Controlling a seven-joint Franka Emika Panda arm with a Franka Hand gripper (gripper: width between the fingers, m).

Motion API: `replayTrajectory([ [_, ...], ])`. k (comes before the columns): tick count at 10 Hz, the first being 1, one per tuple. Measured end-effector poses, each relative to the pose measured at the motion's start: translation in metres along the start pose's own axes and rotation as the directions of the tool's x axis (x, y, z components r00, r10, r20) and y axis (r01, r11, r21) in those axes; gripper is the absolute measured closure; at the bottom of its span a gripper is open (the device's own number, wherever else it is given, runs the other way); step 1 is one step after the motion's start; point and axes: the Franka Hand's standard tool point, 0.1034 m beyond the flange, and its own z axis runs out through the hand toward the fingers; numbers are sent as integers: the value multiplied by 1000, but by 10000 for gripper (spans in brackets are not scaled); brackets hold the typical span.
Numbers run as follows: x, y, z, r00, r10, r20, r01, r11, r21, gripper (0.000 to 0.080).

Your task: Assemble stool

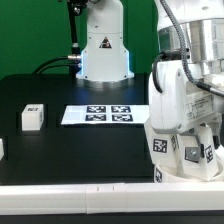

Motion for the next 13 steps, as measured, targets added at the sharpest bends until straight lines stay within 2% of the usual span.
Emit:
replayTrajectory([
  [1, -6, 0, -7, 998, -56, 14, 56, 998, 3, 202],
  [2, -13, -2, -18, 984, -175, 31, 175, 985, 9, 202],
  [3, -19, -5, -31, 952, -303, 46, 302, 953, 27, 158],
  [4, -24, -9, -41, 899, -434, 54, 432, 901, 46, 152],
  [6, -23, -10, -41, 836, -547, 45, 544, 837, 54, 151],
  [8, -23, -12, -41, 732, -681, 27, 679, 732, 57, 151],
  [9, -26, -7, -45, 609, -792, 38, 793, 610, 9, 151],
  [11, -33, -9, -53, 310, -947, 79, 951, 307, -44, 151],
  [12, -28, -15, -54, 138, -986, 92, 990, 136, -23, 151],
  [13, -18, -24, -52, 65, -993, 101, 998, 65, 0, 151],
])
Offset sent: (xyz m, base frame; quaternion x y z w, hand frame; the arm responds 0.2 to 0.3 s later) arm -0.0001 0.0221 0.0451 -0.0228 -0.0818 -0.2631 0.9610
